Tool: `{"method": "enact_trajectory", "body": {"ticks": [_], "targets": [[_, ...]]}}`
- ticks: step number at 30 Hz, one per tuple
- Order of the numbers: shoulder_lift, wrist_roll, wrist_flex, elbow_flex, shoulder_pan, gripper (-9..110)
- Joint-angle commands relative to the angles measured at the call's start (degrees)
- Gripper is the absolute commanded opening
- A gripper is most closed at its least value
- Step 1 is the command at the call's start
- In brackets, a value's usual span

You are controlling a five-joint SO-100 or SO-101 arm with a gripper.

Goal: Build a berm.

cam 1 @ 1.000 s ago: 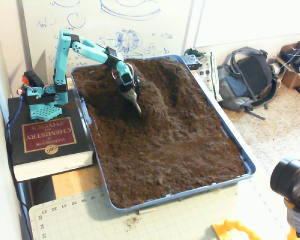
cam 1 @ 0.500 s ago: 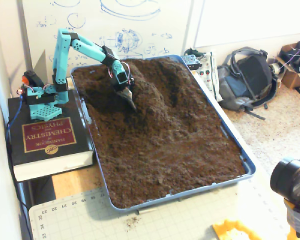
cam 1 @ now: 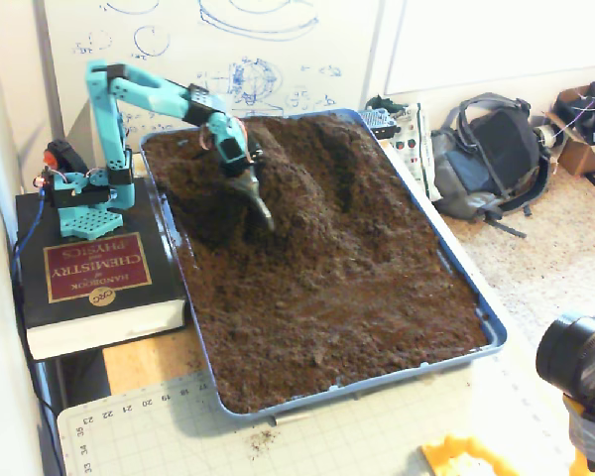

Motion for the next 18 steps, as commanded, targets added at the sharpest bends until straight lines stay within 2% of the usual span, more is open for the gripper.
{"method": "enact_trajectory", "body": {"ticks": [1, 8, 14, 18], "targets": [[9.9, -0.5, 0.5, 5.7, -0.4, 1], [12.5, 0.8, 0.0, 19.4, -14.5, 1], [11.6, 14.9, 0.0, 19.4, -25.9, 1], [11.6, 21.8, -0.8, 16.4, -29.4, 1]]}}
